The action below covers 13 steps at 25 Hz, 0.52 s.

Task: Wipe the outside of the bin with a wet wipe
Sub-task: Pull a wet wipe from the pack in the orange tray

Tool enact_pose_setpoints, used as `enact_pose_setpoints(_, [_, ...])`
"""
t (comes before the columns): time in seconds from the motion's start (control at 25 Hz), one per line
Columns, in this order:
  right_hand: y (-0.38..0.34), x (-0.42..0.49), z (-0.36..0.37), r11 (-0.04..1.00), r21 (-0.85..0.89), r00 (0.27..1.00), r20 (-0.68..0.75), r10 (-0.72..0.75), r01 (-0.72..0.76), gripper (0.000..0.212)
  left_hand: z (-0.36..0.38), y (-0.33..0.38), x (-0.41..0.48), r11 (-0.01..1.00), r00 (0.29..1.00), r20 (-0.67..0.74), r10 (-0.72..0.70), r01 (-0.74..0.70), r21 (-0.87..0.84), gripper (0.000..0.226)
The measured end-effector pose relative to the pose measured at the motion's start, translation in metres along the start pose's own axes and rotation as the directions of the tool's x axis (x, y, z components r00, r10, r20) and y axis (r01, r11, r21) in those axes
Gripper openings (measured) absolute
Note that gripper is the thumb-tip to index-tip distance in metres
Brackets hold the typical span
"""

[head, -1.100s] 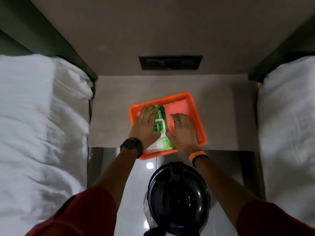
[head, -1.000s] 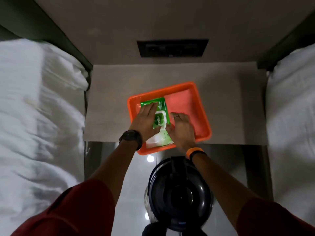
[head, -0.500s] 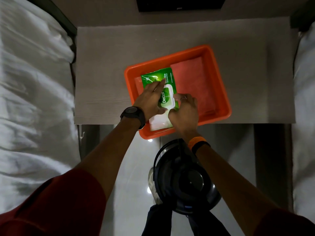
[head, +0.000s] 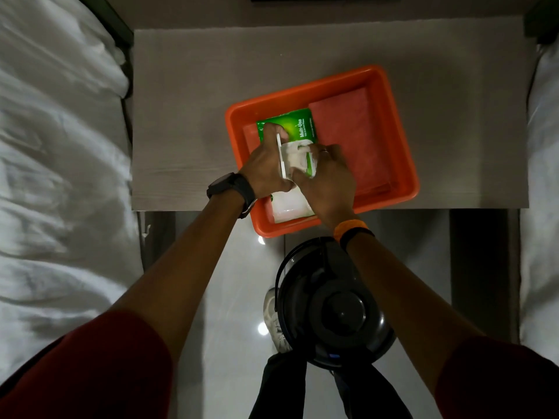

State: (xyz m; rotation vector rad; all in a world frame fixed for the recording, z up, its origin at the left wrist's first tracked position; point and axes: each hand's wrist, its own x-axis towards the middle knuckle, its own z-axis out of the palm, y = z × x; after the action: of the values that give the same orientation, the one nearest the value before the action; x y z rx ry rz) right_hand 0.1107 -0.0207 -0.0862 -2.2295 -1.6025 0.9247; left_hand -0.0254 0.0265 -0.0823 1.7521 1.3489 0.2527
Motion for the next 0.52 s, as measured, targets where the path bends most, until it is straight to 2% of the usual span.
enact_pose_setpoints(0.12, [-0.001,0.009,0.002,0.998,-0.042,0.999,0.013,-0.048,0.049,0.060,-0.004,0.001,-0.004,1.000,1.000,0.017,-0.013,0.014,-0.016,0.080])
enact_pose_setpoints(0.32, [-0.004,0.024,0.007,0.999,-0.028,0.999,-0.029,-0.017,0.016,0.041,0.000,-0.001,-0.005,0.999,1.000,0.002,-0.022,0.022,-0.037,0.080])
enact_pose_setpoints(0.4, [-0.006,0.027,0.010,0.999,0.045,0.999,-0.052,-0.002,0.004,0.031,0.001,-0.001,-0.005,0.999,0.999,-0.001,-0.039,0.039,-0.033,0.079])
enact_pose_setpoints(0.52, [-0.007,0.025,0.008,0.953,0.300,0.994,-0.088,0.065,-0.035,0.019,0.002,0.000,-0.005,0.998,0.998,-0.013,-0.053,0.053,-0.040,0.082])
